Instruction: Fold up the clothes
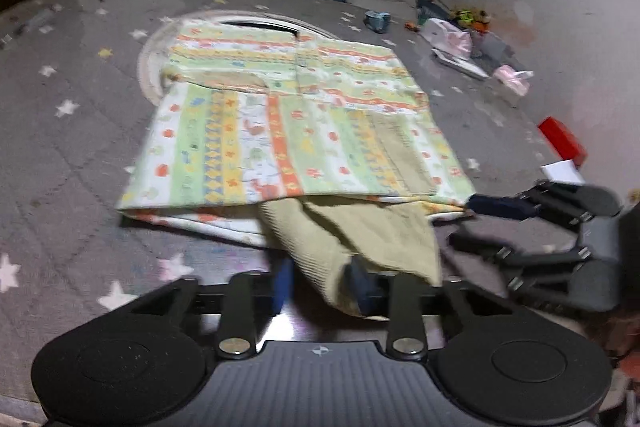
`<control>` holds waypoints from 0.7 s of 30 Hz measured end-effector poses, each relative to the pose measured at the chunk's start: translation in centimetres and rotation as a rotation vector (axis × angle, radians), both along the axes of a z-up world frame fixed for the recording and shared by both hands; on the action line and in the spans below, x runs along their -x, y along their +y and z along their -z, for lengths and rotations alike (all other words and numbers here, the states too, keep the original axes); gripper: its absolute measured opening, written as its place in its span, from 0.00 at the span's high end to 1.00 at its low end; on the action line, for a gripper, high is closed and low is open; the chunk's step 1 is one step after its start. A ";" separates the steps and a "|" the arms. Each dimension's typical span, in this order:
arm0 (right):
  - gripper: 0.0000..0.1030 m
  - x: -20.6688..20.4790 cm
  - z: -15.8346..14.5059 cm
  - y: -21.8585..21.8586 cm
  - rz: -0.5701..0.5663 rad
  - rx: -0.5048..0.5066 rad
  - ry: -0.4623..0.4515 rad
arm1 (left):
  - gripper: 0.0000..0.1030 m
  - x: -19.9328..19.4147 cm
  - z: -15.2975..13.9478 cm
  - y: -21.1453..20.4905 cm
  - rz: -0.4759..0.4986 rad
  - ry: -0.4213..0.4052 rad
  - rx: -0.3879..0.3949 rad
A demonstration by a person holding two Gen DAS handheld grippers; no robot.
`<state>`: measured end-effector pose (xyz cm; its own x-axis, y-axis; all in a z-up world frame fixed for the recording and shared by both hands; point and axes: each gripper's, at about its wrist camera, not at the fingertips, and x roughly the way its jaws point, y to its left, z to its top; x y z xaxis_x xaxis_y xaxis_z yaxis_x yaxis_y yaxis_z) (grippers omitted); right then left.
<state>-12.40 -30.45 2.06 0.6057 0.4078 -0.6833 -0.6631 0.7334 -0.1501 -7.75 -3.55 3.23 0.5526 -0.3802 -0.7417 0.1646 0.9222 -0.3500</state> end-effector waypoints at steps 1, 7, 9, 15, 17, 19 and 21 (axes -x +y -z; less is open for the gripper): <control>0.58 0.2 0.1 0.0 -0.011 0.007 -0.004 | 0.89 -0.2 -0.3 0.1 0.003 0.004 0.016; 0.45 0.8 0.7 0.5 -0.075 0.019 -0.048 | 0.90 -2.3 -2.8 1.1 0.006 0.005 0.137; 0.43 0.7 0.7 0.9 -0.086 0.010 -0.063 | 0.90 -3.3 -3.5 1.6 -0.004 0.004 0.167; 0.48 -0.6 1.1 2.6 -0.114 -0.012 -0.128 | 0.91 -6.2 -4.6 2.3 0.000 0.017 0.237; 0.55 -1.3 1.0 3.0 -0.118 -0.040 -0.122 | 0.90 -6.3 -4.8 2.2 0.017 0.002 0.221; 0.70 -2.3 0.6 3.2 -0.115 -0.088 -0.084 | 0.89 -5.9 -4.8 2.2 0.033 -0.013 0.200; 0.81 -3.3 0.1 3.1 -0.097 -0.129 -0.049 | 0.88 -5.1 -4.7 2.5 0.050 -0.037 0.170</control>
